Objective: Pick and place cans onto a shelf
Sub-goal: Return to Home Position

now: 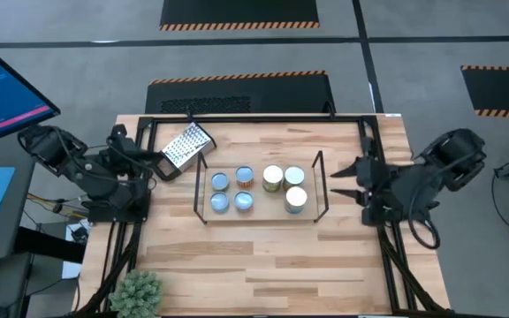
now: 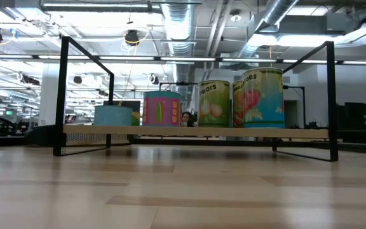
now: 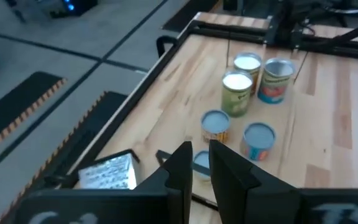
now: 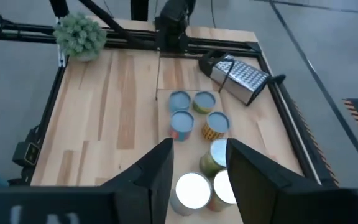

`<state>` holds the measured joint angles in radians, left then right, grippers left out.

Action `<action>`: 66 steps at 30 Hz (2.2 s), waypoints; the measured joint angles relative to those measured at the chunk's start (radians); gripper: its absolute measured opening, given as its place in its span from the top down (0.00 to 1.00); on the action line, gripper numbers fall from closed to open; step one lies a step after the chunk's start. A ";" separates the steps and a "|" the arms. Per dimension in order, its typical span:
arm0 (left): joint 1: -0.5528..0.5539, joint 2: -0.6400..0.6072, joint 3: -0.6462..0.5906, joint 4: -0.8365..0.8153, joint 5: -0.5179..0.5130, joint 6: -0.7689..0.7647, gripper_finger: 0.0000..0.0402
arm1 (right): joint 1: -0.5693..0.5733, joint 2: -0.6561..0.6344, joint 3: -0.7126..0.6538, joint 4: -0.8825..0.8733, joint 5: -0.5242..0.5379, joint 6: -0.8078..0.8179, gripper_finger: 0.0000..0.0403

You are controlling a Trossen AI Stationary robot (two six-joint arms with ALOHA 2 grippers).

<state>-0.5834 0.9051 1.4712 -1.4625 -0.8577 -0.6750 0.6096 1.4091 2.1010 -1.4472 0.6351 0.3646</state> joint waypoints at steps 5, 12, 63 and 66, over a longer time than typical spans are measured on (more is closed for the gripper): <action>0.000 -0.142 -0.204 0.253 0.042 0.107 0.89 | 0.048 -0.161 -0.357 0.270 0.048 0.001 0.57; 0.000 -0.429 -0.520 0.742 0.185 0.326 0.89 | 0.065 -0.473 -0.908 0.810 0.044 -0.061 0.58; 0.579 -0.893 -1.461 1.622 0.775 0.509 0.89 | -0.424 -0.513 -2.051 2.477 -0.533 -0.275 0.57; 0.659 -0.893 -1.462 1.604 0.906 0.475 0.89 | -0.429 -0.506 -2.071 2.541 -0.620 -0.285 0.57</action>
<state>0.0759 0.0124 0.0093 0.1411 0.0485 -0.1995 0.1803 0.9035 0.0299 1.0937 0.0146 0.0793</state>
